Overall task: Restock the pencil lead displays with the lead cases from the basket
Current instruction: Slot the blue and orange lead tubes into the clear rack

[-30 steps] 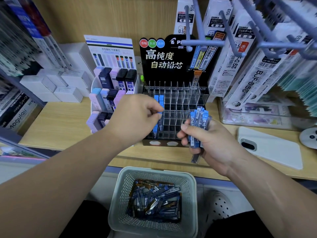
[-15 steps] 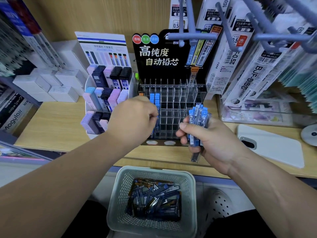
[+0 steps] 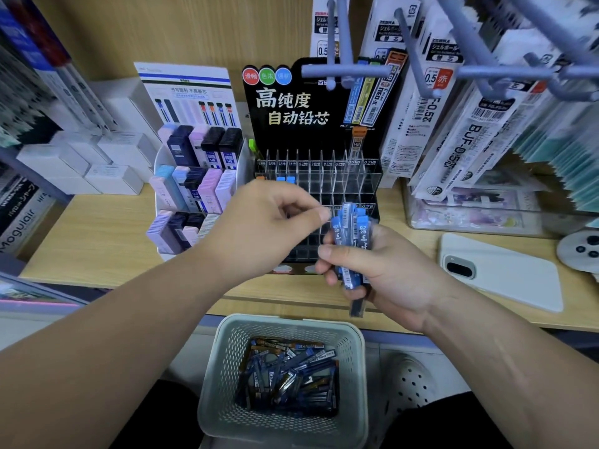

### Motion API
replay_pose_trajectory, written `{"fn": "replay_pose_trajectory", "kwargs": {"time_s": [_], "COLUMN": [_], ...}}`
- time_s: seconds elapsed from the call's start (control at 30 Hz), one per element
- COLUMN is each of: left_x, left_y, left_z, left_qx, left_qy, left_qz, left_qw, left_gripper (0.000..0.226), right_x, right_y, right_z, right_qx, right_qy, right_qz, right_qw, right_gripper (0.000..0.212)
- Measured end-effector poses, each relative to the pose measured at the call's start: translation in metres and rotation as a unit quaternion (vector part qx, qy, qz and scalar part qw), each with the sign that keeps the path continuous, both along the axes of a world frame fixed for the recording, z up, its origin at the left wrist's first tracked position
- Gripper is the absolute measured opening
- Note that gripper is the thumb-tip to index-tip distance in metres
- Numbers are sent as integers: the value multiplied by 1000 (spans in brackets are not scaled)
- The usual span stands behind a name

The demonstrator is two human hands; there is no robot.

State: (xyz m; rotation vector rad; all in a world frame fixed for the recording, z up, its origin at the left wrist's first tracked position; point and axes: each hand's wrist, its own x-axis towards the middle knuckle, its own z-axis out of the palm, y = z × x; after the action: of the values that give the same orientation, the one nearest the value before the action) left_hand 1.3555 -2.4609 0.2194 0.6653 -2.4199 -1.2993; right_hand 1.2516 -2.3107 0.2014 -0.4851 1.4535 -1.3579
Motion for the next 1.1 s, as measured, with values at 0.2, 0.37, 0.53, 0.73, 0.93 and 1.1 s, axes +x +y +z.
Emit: {"fn": "replay_pose_trajectory", "kwargs": {"time_s": [0.2,0.37,0.53,0.73,0.93,1.1], "left_x": [1,2,3,2,5,7], "left_y": [10,5,-7,-19,-36,-34], "left_z": [-2,3,8,13,13,-1], "left_qx": [169,206,246,314,175,7], "left_qy": [10,-2,5,44,51,21], "left_qz": [1,3,31,91,130,77], "left_qw": [986,978,969,944,975,997], "left_gripper": [4,5,10,6,9,11], "right_x": [8,9,8,4,0,0], "right_y": [-3,-5,-4,-3,-2,-2], "right_z": [-2,-4,-1,1,-2,-3], "right_qx": [-5,-12,-28,-26,-3,15], "right_qy": [17,18,-22,-69,-74,-69], "right_qz": [17,25,11,-37,-79,-86], "right_qw": [1000,999,999,997,994,994], "right_gripper": [10,13,25,24,9,10]}}
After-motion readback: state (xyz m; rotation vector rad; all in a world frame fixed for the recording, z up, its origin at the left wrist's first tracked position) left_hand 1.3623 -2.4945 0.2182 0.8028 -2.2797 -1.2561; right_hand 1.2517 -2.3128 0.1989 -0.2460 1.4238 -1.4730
